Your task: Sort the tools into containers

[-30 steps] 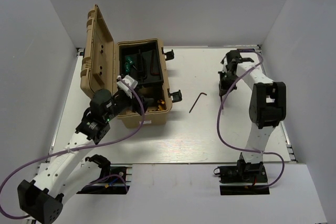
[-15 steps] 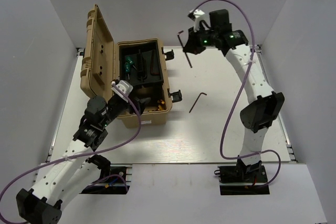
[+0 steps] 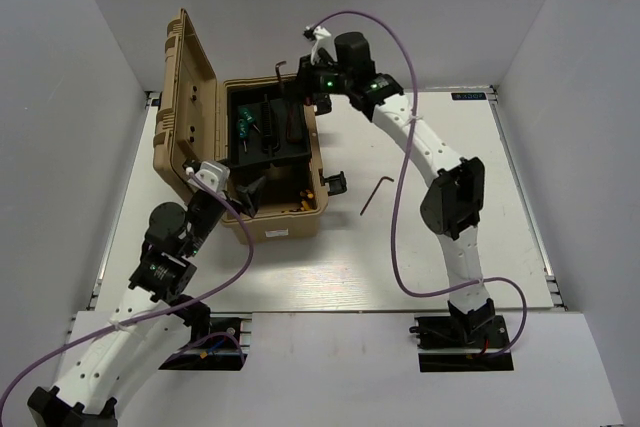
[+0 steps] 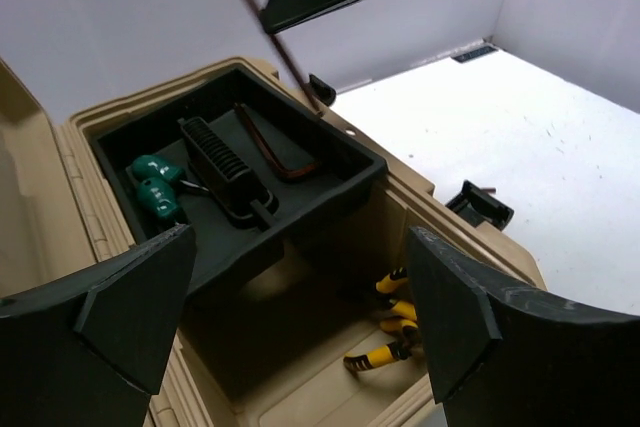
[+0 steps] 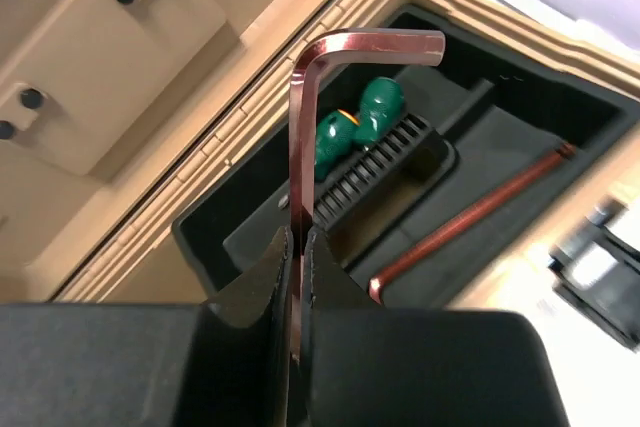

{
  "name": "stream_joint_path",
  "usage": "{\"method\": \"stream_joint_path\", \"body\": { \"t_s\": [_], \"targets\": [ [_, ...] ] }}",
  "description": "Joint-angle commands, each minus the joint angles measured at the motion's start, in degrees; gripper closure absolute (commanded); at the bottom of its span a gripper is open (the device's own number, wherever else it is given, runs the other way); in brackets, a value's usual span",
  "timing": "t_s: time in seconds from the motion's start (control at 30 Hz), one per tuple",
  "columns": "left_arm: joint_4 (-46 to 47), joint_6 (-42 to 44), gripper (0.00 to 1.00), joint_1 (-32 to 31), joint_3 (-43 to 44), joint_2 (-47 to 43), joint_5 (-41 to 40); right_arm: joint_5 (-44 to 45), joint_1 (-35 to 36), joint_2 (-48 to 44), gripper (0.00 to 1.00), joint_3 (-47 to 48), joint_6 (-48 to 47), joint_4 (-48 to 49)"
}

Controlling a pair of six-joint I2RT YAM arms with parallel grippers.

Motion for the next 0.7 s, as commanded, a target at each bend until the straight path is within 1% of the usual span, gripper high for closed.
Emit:
{"method": "stream_joint_path", "body": {
  "t_s": [0.0,0.1,0.13,0.17,0.27,0.3,0.37,0.43,0.47,0.5,0.53,0.57,0.6,0.63,0.67],
  "targets": [
    [-0.62,-0.04,0.04,0.33,0.4,0.35,2.23,0.76,2.48,1.45,1.0,-0.93,-1.06,8.61],
    [-0.62,-0.04,0.04,0.33,0.93,0.97,2.85,2.25,3.37,3.56,1.0,-2.25,-4.93,7.64],
    [-0.62,-0.04,0.04,0.33,0.93,0.97,3.55,3.21,3.37,3.74,0.96,-2.51,-5.64,7.47],
    [-0.62,-0.04,0.04,0.33,0.93,0.97,3.56,3.57,3.72,3.83,0.84,-2.6,-6.61,7.29],
    [-0.62,-0.04,0.04,0.33,0.93,0.97,4.61,4.62,3.46,2.96,0.59,-1.9,-7.49,7.2],
    [-0.62,-0.04,0.04,0.33,0.93,0.97,4.61,4.62,3.55,2.52,0.54,-1.29,-7.93,6.68],
    [-0.62,-0.56,0.04,0.33,0.93,0.44,4.61,5.06,3.37,1.03,0.54,-0.32,-8.29,6.24],
    [-0.62,-0.56,0.04,0.33,0.93,0.44,5.13,5.68,3.2,-0.47,0.54,0.3,-9.15,4.66],
    [-0.62,-0.56,0.04,0.33,0.93,-0.08,5.14,7.77,3.11,-1.78,0.54,0.82,-9.25,3.61],
    [-0.62,-0.56,0.04,0.33,0.93,-0.09,5.14,9.53,3.02,-2.92,0.6,1.0,-10.3,2.38],
    [-0.62,-0.56,0.04,0.33,0.93,-0.09,5.14,13.29,3.02,-3.54,0.66,1.26,-10.83,0.8],
    [-0.62,-1.09,0.04,0.33,0.93,-0.09,5.66,15.94,2.85,-4.33,0.75,0.83,-11.53,0.09],
    [-0.62,-1.09,0.04,0.33,1.45,-0.09,5.67,25.36,3.11,-6.86,0.94,0.31,-12.67,-1.05],
    [-1.15,-1.09,0.04,0.33,1.45,-0.09,5.67,28.33,3.19,-7.76,1.0,-1.27,-13.98,-1.93],
    [-1.15,-1.09,0.04,0.33,1.45,-0.09,5.67,32.01,2.85,-9.34,1.0,-4.33,-15.56,-1.68]
  ]
}}
